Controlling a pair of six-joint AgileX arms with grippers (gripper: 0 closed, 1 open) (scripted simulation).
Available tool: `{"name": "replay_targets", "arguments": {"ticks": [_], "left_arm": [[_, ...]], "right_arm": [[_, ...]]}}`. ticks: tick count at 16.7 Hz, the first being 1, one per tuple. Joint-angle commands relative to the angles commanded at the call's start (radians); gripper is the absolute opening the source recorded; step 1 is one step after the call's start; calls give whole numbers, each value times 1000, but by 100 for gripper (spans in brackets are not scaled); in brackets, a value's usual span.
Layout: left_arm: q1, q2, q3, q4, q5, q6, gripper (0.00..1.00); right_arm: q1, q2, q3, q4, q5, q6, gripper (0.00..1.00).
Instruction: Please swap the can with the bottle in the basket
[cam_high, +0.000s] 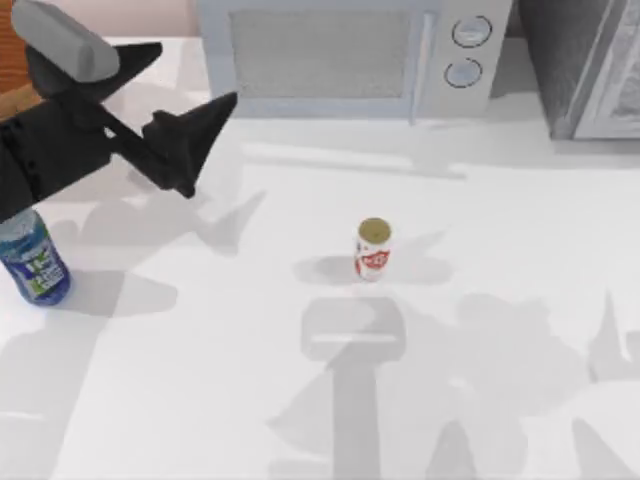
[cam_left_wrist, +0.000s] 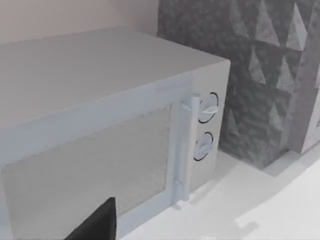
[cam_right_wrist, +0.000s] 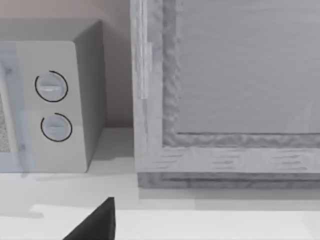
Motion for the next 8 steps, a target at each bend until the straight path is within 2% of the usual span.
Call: {"name": "replay_targets", "arguments": {"ticks": [8], "left_arm": [[122, -936, -400, -448, -409, -5, 100]], "right_arm": [[0, 0, 0, 0, 0, 0, 100]]}}
